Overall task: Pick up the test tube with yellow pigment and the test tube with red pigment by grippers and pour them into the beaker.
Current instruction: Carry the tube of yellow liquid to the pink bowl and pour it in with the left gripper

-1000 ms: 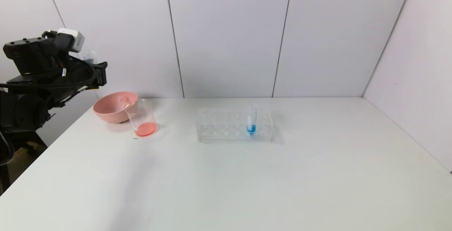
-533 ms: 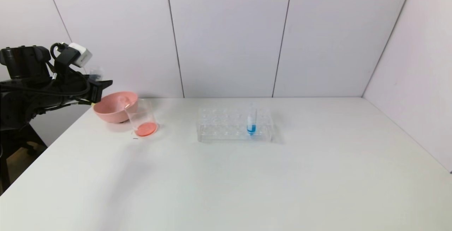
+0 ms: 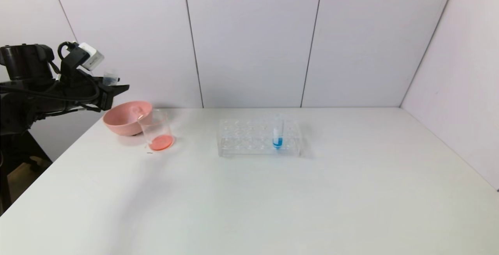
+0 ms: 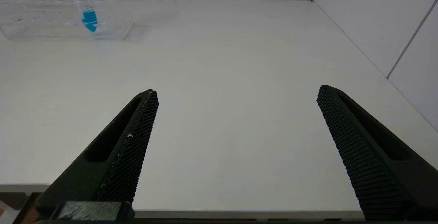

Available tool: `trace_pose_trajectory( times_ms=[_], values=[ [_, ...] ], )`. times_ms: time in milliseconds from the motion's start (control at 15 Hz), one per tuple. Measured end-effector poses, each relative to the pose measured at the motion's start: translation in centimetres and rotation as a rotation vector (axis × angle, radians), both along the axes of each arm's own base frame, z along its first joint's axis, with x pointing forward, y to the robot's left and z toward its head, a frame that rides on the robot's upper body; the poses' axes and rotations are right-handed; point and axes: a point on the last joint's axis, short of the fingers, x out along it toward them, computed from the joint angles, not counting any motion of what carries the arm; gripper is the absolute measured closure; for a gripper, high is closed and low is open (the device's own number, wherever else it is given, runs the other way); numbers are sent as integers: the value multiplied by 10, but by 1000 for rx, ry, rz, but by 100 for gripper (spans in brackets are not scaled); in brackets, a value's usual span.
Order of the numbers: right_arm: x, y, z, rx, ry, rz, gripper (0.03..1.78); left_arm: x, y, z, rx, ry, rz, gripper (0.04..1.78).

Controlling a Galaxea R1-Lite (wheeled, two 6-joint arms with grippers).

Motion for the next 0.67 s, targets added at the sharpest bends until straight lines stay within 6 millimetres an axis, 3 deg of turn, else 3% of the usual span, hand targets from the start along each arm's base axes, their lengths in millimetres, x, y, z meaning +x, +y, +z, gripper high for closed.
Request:
trace_pose_trajectory(
  times_ms=[667],
  values=[
    [0,0,0,0,0,0,11,8,0,2,106,145,-136,128]
  ],
)
